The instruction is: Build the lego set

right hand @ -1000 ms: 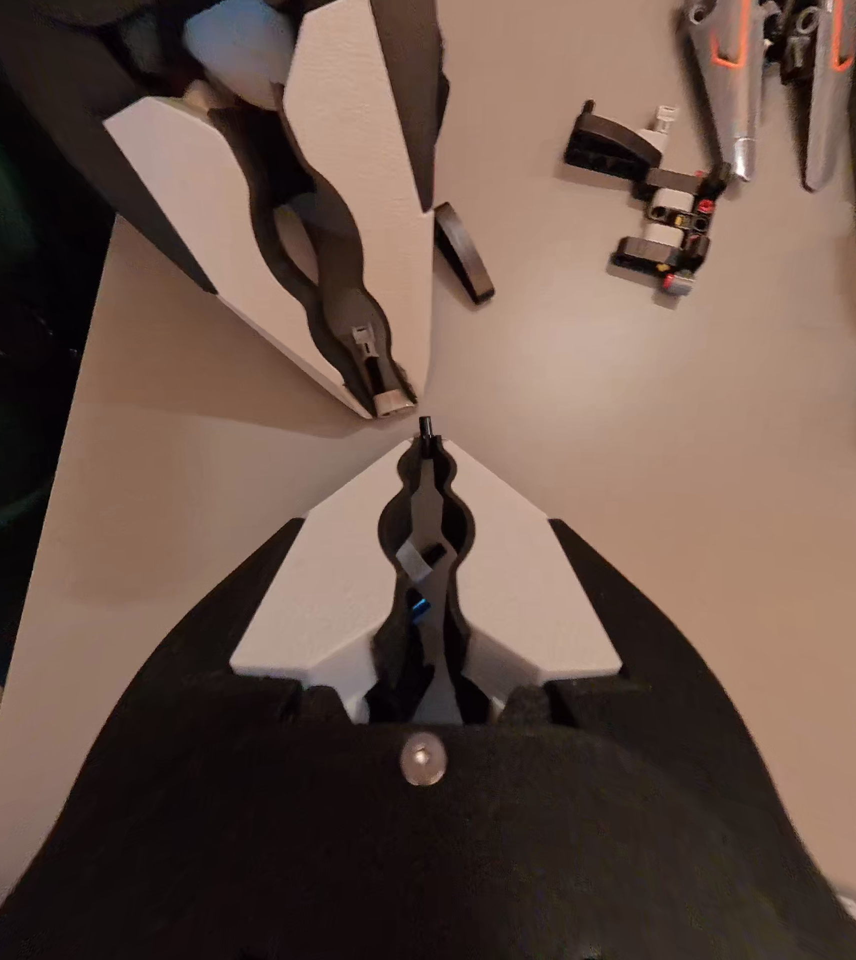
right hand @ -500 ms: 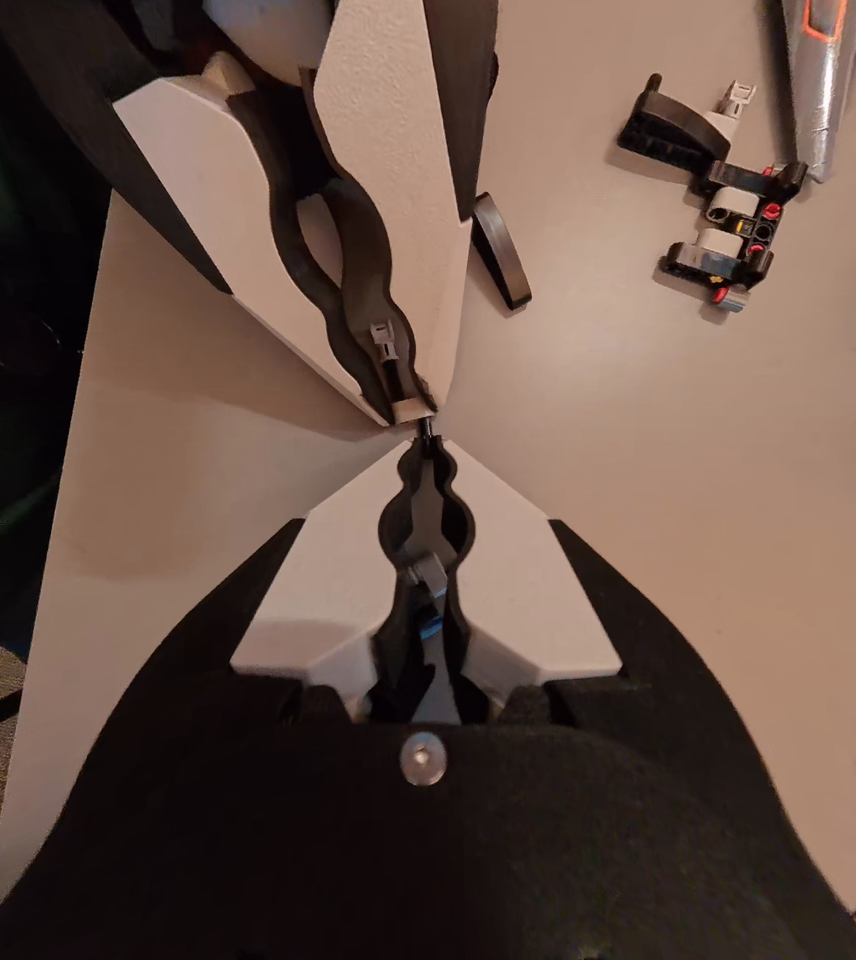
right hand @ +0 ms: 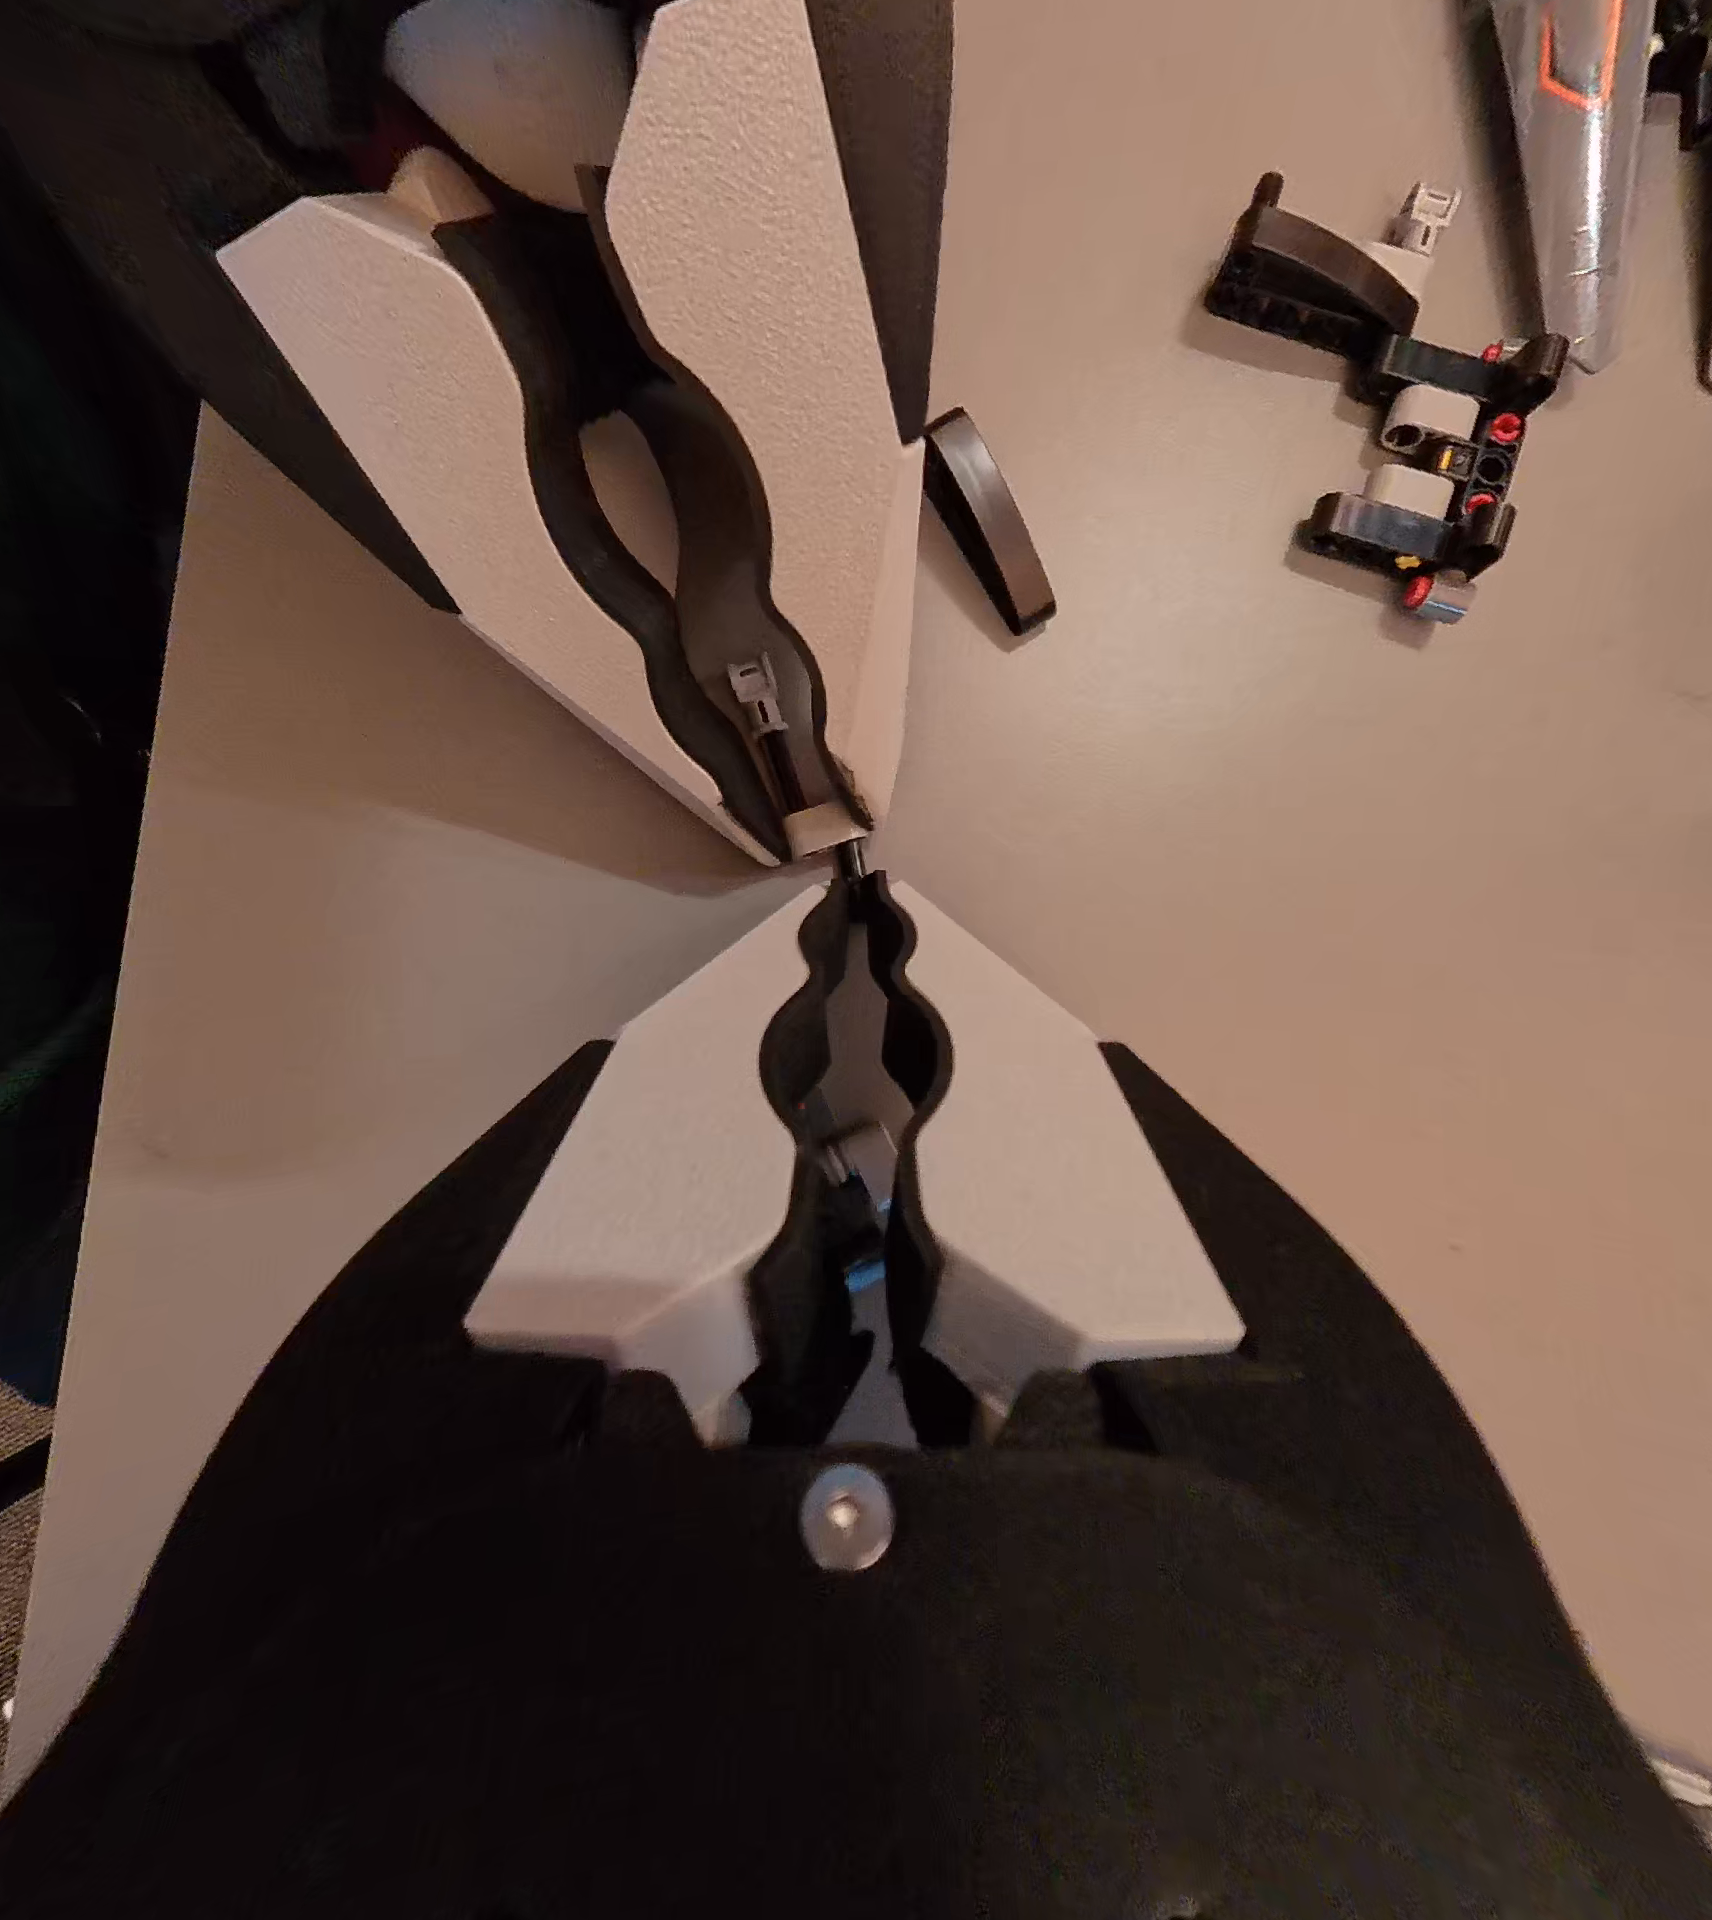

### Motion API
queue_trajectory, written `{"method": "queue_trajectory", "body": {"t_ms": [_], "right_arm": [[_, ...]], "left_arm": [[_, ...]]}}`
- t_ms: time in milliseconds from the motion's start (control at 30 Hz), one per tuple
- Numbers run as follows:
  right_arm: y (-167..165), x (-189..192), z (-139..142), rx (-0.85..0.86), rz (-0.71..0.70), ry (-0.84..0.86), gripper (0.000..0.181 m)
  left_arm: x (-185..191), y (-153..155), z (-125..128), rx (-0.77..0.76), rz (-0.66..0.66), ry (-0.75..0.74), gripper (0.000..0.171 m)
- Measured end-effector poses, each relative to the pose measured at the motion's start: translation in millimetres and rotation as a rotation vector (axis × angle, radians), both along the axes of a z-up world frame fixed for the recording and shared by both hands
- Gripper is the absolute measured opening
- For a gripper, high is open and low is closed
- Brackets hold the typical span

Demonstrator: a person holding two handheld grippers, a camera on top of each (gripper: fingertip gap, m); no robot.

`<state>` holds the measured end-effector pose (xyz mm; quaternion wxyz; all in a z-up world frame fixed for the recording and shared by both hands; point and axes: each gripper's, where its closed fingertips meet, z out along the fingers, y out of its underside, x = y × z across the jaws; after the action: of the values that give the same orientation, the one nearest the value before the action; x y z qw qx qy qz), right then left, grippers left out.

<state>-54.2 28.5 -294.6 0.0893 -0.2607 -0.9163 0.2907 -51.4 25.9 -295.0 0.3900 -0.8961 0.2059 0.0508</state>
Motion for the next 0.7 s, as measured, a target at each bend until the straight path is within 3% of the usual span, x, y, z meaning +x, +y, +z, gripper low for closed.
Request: {"method": "queue_trajectory", "body": {"t_ms": [500, 700], "right_arm": [[-2.0, -1.2, -0.5, -0.013, 0.161, -0.041, 0.0], [-2.7, -1.6, -0.6, 0.001, 0.104, -0.047, 0.0]], "left_arm": [[0.5, -2.6, -0.1, 0.004, -0.101, -0.019, 0.013], [-0.4, -2.3, 0.2, 0.009, -0.09, -0.019, 0.013]]}}
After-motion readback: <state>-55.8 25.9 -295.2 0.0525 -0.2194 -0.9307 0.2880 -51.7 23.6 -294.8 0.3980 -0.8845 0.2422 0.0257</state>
